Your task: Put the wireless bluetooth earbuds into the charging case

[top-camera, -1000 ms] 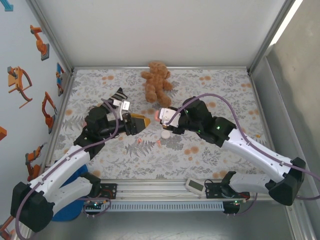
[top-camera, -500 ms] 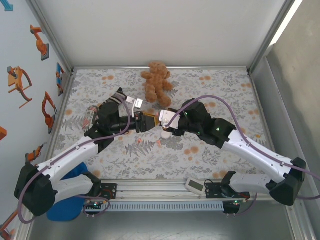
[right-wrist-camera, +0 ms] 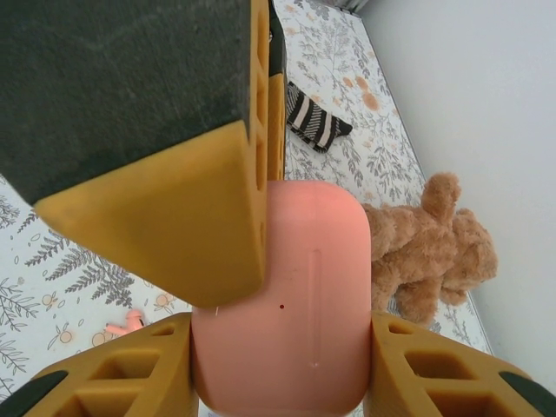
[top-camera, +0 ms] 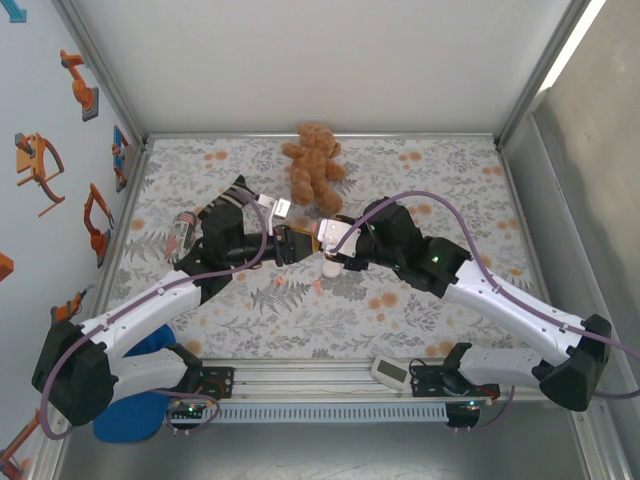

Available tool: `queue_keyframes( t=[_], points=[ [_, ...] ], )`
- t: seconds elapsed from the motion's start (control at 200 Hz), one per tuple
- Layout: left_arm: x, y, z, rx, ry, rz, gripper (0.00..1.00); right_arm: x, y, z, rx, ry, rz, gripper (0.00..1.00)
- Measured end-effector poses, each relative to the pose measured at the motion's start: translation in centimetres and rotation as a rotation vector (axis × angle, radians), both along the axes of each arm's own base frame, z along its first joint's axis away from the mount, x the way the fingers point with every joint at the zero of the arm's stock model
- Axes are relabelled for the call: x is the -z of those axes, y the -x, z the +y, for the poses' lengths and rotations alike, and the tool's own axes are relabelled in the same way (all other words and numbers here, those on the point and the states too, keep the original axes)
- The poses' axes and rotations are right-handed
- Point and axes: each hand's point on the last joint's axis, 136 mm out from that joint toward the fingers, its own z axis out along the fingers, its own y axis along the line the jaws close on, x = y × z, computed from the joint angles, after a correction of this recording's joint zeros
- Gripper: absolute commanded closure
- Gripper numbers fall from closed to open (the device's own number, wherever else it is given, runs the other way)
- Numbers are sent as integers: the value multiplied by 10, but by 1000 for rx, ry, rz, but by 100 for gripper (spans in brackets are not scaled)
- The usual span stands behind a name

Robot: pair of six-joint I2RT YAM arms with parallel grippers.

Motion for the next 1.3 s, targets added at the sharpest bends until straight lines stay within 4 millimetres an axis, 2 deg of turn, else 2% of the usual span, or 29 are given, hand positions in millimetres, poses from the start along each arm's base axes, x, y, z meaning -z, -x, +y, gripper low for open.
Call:
queue_keyframes(
  t=[0.19, 0.265, 0.481, 0.711, 0.901, 1.092, 1.297],
  points=[
    [0, 1, 0, 4, 1, 0, 72, 2, 0, 1, 0, 5, 4, 66],
    [0, 1, -1, 5, 2, -1, 75, 2, -1, 1, 2, 4, 6, 62],
    [-1, 1, -1, 6, 4, -4, 84, 2, -1, 0, 11, -1, 14, 46],
    [-4, -4, 2, -31, 7, -38, 93, 0, 5, -1, 16, -54, 43, 20],
    [-6, -3, 14, -86, 12, -105, 98, -16, 18, -5, -2, -183, 53, 1],
    [-9, -2, 29, -157, 17, -189, 100, -28, 23, -15, 0, -341, 89, 0],
    [-12, 5, 44, -204, 42, -300, 100, -28, 12, -27, 50, -544, 217, 1]
  ],
)
